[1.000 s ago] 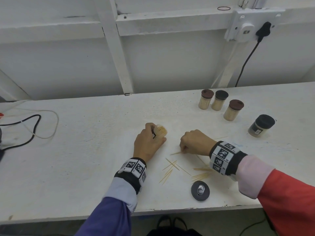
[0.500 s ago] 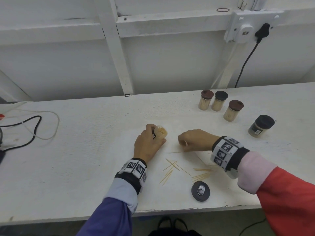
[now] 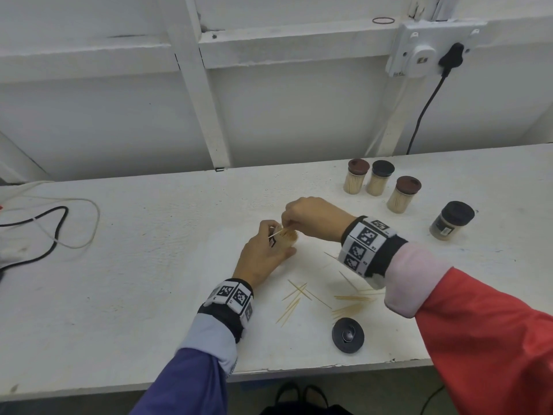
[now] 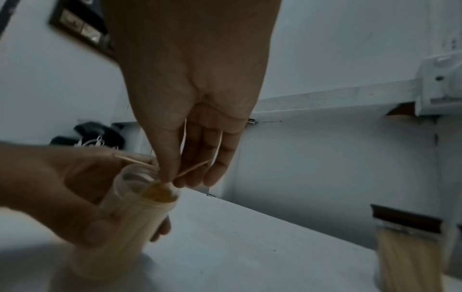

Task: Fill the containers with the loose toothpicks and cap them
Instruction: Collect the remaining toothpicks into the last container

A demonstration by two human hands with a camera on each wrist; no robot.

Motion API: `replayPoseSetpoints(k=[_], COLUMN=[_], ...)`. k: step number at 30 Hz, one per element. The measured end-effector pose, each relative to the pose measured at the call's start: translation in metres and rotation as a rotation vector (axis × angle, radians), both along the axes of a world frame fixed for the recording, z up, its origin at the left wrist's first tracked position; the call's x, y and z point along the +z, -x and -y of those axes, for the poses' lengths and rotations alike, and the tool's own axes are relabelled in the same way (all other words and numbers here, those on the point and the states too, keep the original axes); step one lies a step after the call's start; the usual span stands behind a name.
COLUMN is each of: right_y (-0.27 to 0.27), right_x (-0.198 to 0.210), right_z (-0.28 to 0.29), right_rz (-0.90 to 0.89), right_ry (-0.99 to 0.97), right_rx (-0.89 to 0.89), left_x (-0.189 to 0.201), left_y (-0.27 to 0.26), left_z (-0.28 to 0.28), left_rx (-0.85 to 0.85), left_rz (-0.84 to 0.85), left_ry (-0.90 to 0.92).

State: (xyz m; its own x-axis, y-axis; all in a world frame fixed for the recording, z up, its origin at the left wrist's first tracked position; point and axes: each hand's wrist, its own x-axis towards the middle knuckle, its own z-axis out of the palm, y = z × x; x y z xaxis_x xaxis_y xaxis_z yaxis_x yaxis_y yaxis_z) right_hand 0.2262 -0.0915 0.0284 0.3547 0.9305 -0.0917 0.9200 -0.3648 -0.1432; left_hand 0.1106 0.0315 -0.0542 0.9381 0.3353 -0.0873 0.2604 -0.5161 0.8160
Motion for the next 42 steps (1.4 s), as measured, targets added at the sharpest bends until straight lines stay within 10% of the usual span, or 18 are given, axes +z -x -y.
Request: replayPoseSetpoints(k=[42], right_y=[-0.003], right_x=[-0.019], right_z=[0.002], right_rz=[-0.310], right_ry=[-0.356], right_rx=[-0.120], left_x=[-0.003], left_y=[0.000], left_z=[-0.001], left_rx=[0.036], left_rz=[0.130], left_ry=[0.092])
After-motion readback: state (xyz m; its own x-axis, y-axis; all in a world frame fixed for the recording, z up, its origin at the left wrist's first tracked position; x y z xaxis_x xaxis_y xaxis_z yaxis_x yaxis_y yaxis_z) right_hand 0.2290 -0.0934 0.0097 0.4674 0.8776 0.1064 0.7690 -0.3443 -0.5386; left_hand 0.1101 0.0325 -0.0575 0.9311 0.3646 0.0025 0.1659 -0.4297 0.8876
